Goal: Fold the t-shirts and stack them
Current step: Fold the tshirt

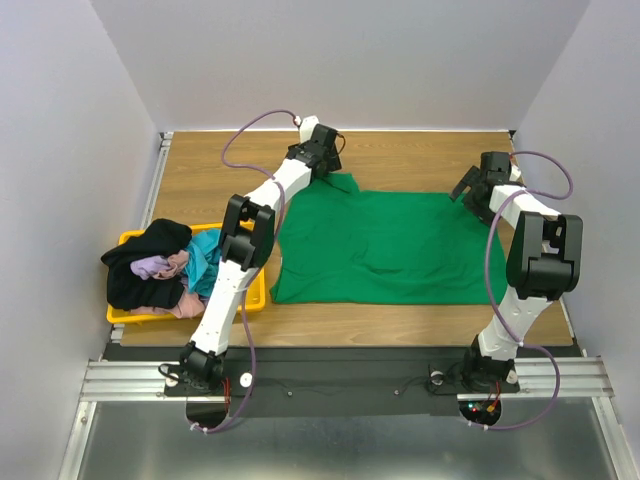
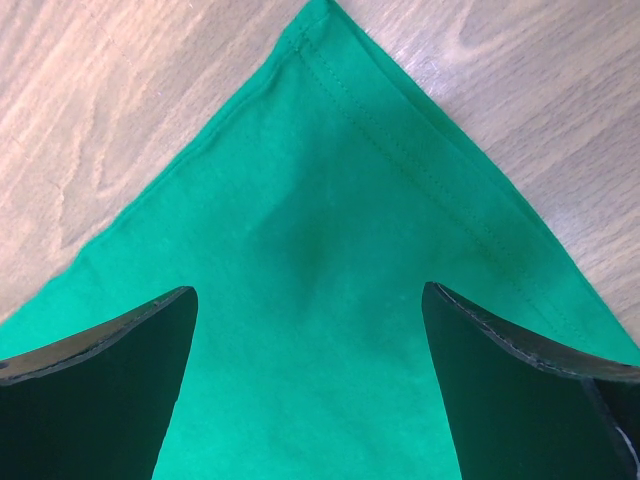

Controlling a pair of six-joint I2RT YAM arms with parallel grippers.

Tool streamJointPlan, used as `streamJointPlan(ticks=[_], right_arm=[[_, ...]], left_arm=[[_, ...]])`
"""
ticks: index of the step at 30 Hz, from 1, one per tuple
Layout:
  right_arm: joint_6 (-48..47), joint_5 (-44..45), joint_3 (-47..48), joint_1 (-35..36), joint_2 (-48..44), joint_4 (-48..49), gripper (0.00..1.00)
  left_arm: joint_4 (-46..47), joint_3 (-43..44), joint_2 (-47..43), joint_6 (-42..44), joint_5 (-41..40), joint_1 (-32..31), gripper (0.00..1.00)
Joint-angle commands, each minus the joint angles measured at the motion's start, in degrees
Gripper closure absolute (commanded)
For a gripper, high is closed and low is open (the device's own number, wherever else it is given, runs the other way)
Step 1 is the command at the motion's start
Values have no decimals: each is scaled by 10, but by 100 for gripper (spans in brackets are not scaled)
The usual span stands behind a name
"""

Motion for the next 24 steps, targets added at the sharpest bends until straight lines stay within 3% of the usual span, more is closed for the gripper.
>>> streamJointPlan(ticks=[1,8,16,22,24], right_arm=[[-16,7,16,-3,-15,21,0],[-22,22,14,-3,-15,24,0],[-22,32,36,-3,-7,24,0],[-32,39,68,-3,4,23,0],[-35,40,82,-3,15,24,0]], left_arm=[[53,55,7,20,-1,11,14],[83,79,35,25,30,13,32],[85,67,53,12,45,13,44],[94,67,60,11,43,13,67],[94,66,60,11,43,13,88]])
